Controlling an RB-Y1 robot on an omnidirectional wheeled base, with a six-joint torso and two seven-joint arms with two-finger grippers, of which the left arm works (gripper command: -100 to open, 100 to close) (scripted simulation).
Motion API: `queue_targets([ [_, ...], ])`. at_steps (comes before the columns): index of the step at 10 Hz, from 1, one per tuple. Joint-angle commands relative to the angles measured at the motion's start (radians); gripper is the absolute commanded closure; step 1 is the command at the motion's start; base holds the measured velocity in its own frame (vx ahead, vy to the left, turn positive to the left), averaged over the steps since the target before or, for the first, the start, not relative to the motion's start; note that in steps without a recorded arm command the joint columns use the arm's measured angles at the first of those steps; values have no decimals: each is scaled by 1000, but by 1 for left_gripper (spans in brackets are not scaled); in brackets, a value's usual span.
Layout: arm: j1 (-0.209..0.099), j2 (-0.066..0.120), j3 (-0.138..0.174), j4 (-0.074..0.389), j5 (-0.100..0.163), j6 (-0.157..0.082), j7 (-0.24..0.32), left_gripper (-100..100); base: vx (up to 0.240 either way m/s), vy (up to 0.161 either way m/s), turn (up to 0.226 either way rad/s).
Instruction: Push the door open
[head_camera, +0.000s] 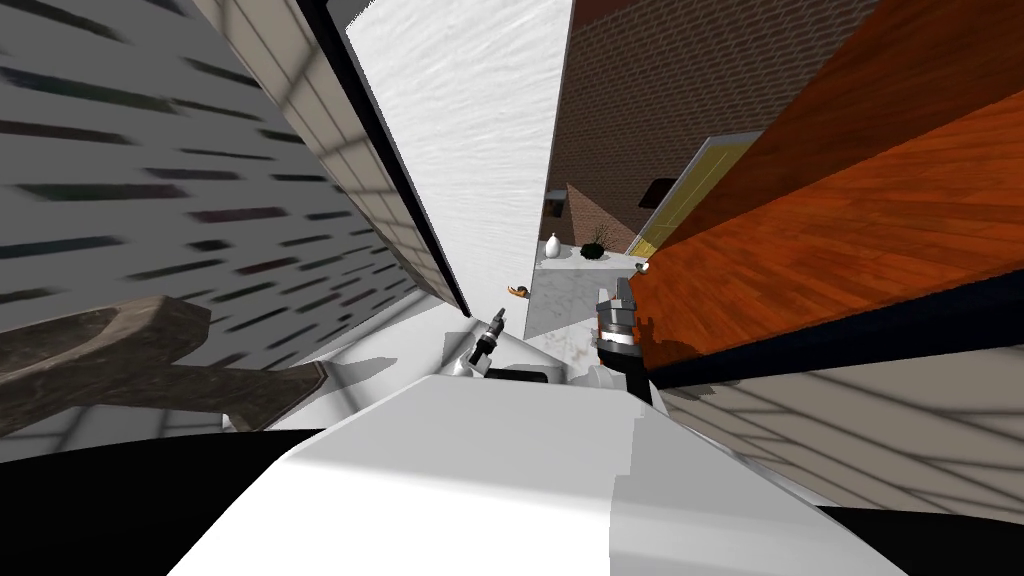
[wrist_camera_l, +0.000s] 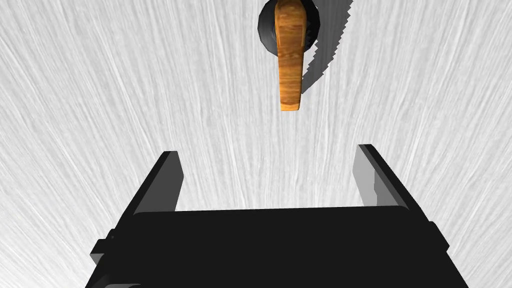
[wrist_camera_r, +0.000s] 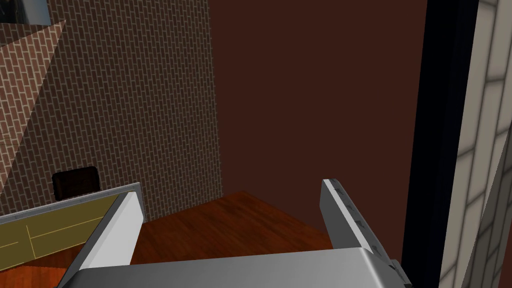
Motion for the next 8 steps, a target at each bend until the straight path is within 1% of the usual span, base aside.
queue_targets([
  [1,-15,-5,-1,36,0,-12,3,-100,76,39,-9],
  [2,-20,-6,-4,49,-1,-15,5,-100,53,23,-3],
  [4,-38,-13,-12,95,-4,-26,14,-100,107,38,-18],
  [5,-41,-15,-13,102,-4,-28,15,-100,89,29,-9],
  [6,-47,-18,-16,119,-5,-32,18,-100,80,36,-6],
  [7,-38,-14,-16,98,-5,-24,18,-100,39,19,-3],
  [8,-40,-3,-12,102,-4,-25,16,-100,106,-45,-35],
])
